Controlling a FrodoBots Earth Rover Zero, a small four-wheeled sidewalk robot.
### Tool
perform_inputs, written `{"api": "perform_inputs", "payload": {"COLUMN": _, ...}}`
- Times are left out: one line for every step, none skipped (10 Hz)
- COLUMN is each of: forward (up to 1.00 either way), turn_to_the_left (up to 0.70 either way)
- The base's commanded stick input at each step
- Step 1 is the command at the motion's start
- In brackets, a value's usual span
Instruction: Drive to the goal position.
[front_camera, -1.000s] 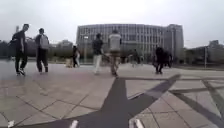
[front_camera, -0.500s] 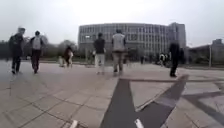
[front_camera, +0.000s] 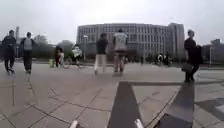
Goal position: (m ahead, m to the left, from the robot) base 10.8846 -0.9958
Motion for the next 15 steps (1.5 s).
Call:
{"api": "perform_inputs", "payload": {"forward": 0.85, "turn_to_the_left": -0.2}}
{"api": "perform_inputs", "payload": {"forward": 0.85, "turn_to_the_left": -0.11}}
{"api": "perform_inputs", "payload": {"forward": 0.85, "turn_to_the_left": -0.04}}
{"api": "perform_inputs", "payload": {"forward": 0.85, "turn_to_the_left": -0.02}}
{"api": "perform_inputs", "payload": {"forward": 0.85, "turn_to_the_left": -0.03}}
{"api": "perform_inputs", "payload": {"forward": 0.85, "turn_to_the_left": -0.03}}
{"api": "perform_inputs", "payload": {"forward": 0.85, "turn_to_the_left": -0.03}}
{"api": "perform_inputs", "payload": {"forward": 0.85, "turn_to_the_left": -0.03}}
{"api": "perform_inputs", "payload": {"forward": 0.85, "turn_to_the_left": -0.09}}
{"api": "perform_inputs", "payload": {"forward": 0.85, "turn_to_the_left": -0.21}}
{"api": "perform_inputs", "payload": {"forward": 0.85, "turn_to_the_left": -0.34}}
{"api": "perform_inputs", "payload": {"forward": 0.85, "turn_to_the_left": -0.34}}
{"api": "perform_inputs", "payload": {"forward": 0.85, "turn_to_the_left": -0.34}}
{"api": "perform_inputs", "payload": {"forward": 0.85, "turn_to_the_left": -0.34}}
{"api": "perform_inputs", "payload": {"forward": 0.85, "turn_to_the_left": -0.34}}
